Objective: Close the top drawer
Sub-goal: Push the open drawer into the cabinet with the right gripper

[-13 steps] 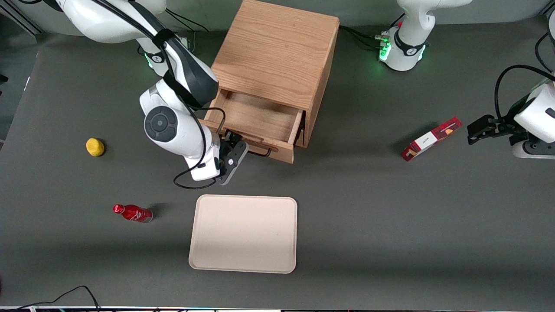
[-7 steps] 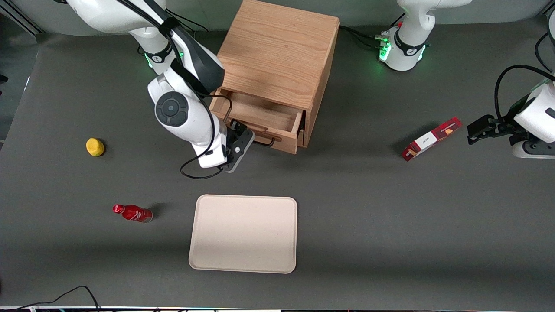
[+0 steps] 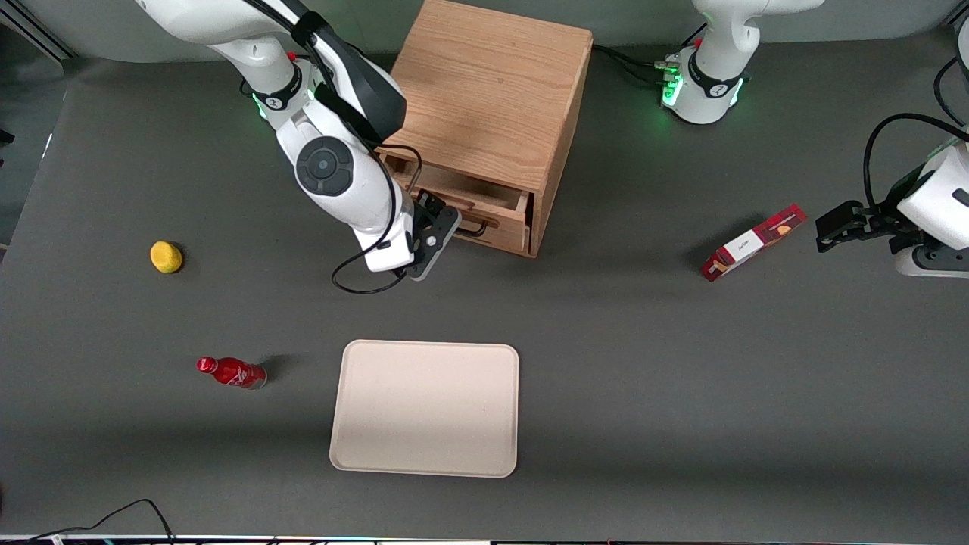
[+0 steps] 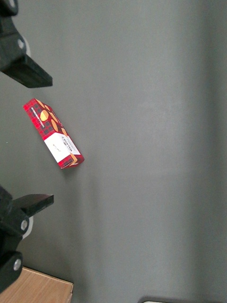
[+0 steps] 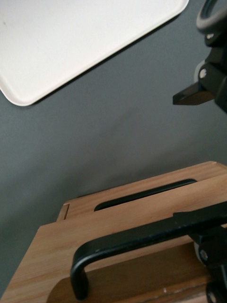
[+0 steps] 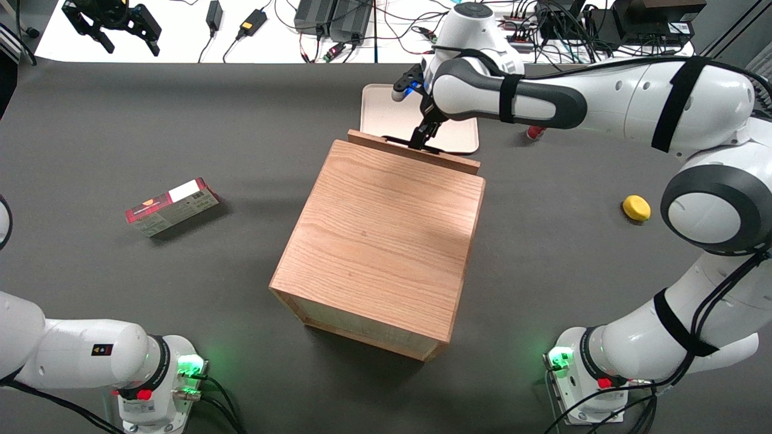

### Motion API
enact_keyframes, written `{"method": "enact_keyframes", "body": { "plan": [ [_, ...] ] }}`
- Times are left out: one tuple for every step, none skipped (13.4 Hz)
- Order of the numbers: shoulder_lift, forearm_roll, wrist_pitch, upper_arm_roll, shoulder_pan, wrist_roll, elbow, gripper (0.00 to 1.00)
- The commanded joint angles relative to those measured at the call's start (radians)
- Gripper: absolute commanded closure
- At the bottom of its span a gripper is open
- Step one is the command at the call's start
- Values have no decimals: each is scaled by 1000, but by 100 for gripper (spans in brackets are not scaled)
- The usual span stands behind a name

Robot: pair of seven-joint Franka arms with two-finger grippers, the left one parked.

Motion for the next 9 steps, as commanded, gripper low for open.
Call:
{"method": "enact_keyframes", "body": {
  "plan": [
    [-47,16,16,10,2,34,-50,0],
    [-51,16,16,10,2,34,-53,0],
    [-53,16,16,21,2,35,-59,0],
    [-56,16,16,27,2,46,-62,0],
    [-59,16,16,29,2,60,-64,0],
    [-62,16,14,33,2,60,-67,0],
    [-65,16,16,36,2,60,-73,0],
    [-70,16,14,36,2,60,-78,0],
    [-76,16,14,36,2,61,-82,0]
  ]
}}
